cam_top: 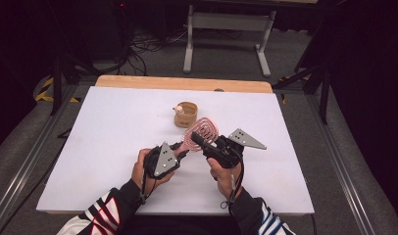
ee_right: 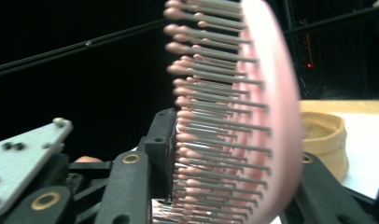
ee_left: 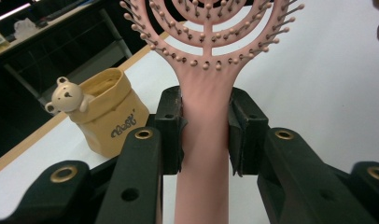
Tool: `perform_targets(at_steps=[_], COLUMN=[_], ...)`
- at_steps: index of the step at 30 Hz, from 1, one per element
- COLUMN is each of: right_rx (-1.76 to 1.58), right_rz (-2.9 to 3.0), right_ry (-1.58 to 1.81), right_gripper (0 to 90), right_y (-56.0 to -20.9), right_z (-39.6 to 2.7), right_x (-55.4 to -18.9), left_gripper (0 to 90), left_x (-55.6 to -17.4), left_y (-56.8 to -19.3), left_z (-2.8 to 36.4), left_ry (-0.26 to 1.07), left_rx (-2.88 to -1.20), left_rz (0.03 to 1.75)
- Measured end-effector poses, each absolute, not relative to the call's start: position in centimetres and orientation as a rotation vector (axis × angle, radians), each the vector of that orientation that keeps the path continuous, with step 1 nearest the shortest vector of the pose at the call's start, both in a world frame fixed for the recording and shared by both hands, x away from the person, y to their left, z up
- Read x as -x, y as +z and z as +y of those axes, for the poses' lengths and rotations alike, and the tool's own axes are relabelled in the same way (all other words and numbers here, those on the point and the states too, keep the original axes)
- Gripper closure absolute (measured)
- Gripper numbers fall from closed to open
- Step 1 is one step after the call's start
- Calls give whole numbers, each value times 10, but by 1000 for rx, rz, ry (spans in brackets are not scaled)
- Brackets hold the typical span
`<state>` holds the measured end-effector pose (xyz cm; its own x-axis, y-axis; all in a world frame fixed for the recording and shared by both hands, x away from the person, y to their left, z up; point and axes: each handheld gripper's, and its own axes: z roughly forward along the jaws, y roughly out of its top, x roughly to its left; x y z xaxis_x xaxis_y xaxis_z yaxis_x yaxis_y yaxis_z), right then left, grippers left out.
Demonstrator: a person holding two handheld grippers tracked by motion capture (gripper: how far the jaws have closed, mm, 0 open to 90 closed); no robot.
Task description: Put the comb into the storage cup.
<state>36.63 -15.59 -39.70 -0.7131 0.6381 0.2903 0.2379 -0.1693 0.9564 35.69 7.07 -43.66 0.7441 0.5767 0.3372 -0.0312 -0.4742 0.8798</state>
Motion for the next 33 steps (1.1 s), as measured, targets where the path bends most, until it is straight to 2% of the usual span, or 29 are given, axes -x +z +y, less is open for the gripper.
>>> perform_targets(at_steps=[5, 11, 17, 23, 25, 33], right_rx=[-936, -858, -802, -764, -763, -764], right_rz=[1817, 1825, 1831, 1798, 1782, 1761], right_ry=[1918, 1876, 1855, 1831, 1825, 1804], right_gripper=[627, 630, 633, 634, 634, 635], right_y=[-393, -389, -385, -379, -377, -374], right_z=[-151, -148, -151, -160, -164, -177], right_x=[-358, -351, -348, -346, -346, -346], left_gripper=[694, 676, 576, 391, 327, 215], left_x=[-357, -357, -356, -358, -359, -365], left_y=[-440, -443, -442, -441, -442, -443], left_z=[68, 69, 69, 73, 74, 80], left_ry=[777, 711, 711, 687, 638, 588], left_rx=[-1929, -1870, -1864, -1881, -1878, -1910], left_rz=[420, 422, 400, 384, 355, 321])
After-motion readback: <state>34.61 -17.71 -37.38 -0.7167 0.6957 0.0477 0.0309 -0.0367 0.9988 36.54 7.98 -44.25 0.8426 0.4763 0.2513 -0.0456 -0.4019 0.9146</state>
